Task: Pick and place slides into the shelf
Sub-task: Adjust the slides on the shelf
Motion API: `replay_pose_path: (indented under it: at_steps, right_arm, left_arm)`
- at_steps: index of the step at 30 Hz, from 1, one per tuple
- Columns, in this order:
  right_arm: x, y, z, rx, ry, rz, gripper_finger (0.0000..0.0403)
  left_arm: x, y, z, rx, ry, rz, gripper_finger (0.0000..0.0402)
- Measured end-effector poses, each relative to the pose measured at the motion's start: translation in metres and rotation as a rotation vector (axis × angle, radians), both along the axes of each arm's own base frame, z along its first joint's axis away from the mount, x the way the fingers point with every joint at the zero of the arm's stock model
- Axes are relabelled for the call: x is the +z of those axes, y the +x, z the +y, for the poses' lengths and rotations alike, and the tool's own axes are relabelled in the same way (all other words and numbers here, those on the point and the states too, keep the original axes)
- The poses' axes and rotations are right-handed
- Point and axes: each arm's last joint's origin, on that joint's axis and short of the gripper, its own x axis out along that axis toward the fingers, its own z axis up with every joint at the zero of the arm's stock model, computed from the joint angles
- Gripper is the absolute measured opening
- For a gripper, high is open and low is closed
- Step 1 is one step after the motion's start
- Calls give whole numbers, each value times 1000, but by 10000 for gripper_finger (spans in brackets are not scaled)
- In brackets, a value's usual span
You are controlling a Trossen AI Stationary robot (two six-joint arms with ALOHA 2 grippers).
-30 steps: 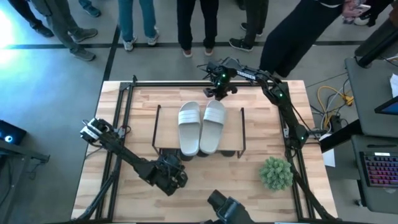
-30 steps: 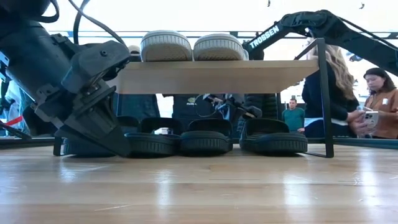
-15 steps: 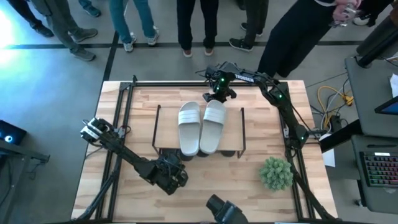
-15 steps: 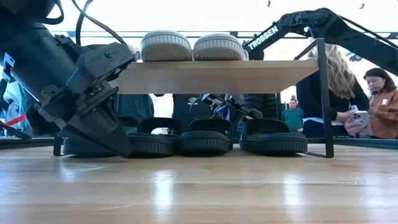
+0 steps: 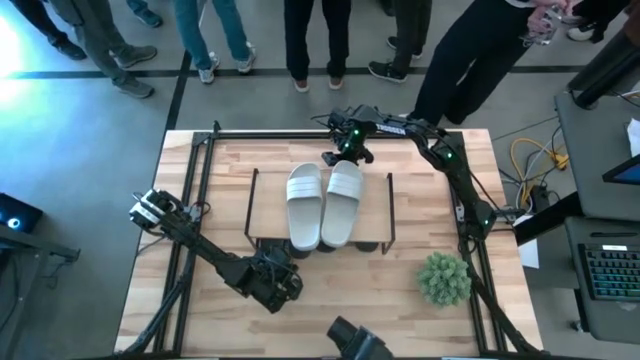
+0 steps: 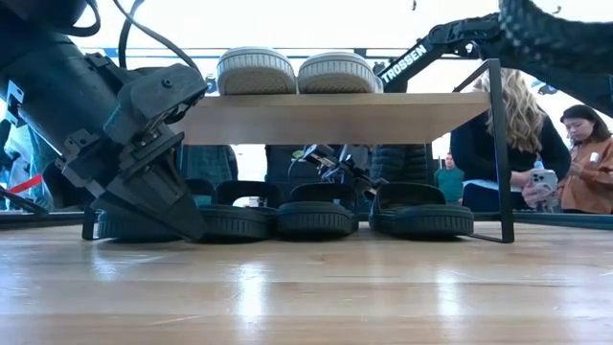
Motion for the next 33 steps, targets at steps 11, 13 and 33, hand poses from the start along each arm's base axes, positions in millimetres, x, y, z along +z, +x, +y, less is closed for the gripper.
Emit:
replay_pose_path:
  at_steps: [11, 13, 33]
  right_arm:
    - [-8, 9, 11, 24, 78, -19, 8]
    - [-6, 8, 12, 29, 90, -5, 8]
    - [-5, 9, 21, 87, 66, 33, 8]
  left_arm:
    - [0, 0, 0, 0, 0, 0, 17]
    - [0, 0, 0, 0, 0, 0, 17]
    - [0, 0, 0, 0, 1, 1, 17]
